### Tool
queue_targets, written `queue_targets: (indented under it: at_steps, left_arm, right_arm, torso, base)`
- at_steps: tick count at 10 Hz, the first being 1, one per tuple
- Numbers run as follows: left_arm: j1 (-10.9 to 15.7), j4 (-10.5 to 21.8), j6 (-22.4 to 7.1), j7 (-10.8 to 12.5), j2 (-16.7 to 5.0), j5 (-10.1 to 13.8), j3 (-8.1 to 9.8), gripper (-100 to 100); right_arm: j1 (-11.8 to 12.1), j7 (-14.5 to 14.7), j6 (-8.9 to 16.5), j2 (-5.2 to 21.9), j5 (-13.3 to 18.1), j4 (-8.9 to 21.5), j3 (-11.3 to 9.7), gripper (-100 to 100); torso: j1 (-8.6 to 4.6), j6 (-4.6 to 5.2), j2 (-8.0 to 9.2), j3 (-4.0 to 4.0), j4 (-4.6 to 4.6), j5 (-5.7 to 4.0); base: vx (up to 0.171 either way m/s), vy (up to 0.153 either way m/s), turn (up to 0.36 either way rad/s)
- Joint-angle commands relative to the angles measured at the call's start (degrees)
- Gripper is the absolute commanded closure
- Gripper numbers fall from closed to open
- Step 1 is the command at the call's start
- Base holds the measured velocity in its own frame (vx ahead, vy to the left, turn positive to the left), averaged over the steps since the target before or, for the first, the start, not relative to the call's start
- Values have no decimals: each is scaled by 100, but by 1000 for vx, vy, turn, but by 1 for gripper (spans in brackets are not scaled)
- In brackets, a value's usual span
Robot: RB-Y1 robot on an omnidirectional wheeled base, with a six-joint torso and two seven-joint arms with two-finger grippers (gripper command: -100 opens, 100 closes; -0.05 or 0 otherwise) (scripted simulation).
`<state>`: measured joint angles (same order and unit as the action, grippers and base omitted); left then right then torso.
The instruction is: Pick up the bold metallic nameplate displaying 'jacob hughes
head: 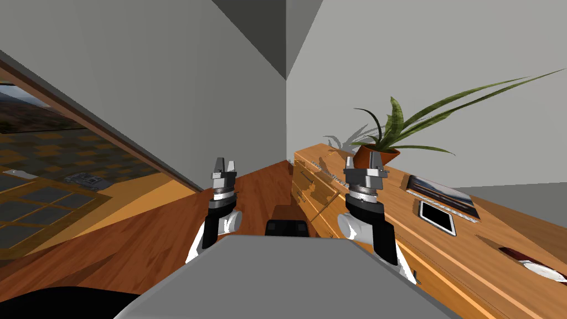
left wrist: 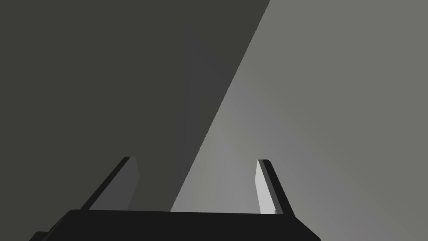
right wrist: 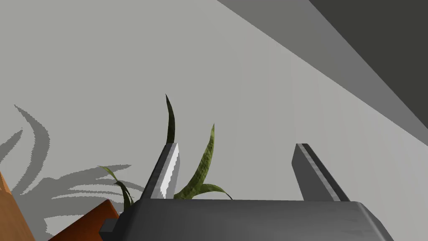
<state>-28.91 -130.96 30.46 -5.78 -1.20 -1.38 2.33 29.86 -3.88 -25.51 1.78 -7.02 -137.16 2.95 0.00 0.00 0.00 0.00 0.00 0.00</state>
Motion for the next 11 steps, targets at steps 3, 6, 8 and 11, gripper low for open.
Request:
queue_targets:
  at_steps: [3,6,8,11]
  left_arm:
    - [1,0,0,0,0,0,0,0]
    - [0,0,0,0,0,0,0,0]
    - [1,0,0,0,1,0,-1,0]
    - [1,0,0,0,0,0,-1,0]
  right_arm:
    - [192,-66,-323,557,-47,85,-55,-100]
    - [380,-139,-719,1082,-110,248,-97,-100]
    - [443,-166,-874,1354,-135,329,-108,-100]
    - [562,-218,-1207,1833,-186,533,-132,-100]
  torso:
    - [8,0,16,9,3,2]
    - [9,0,10,6,2,2]
    - [24,-1,20,11,4,5]
    - [19,0,19,11,5,5]
  base:
    - [-34,23,32]
    - [-27,36,55]
    - [-49,59,53]
    - [-48,60,48]
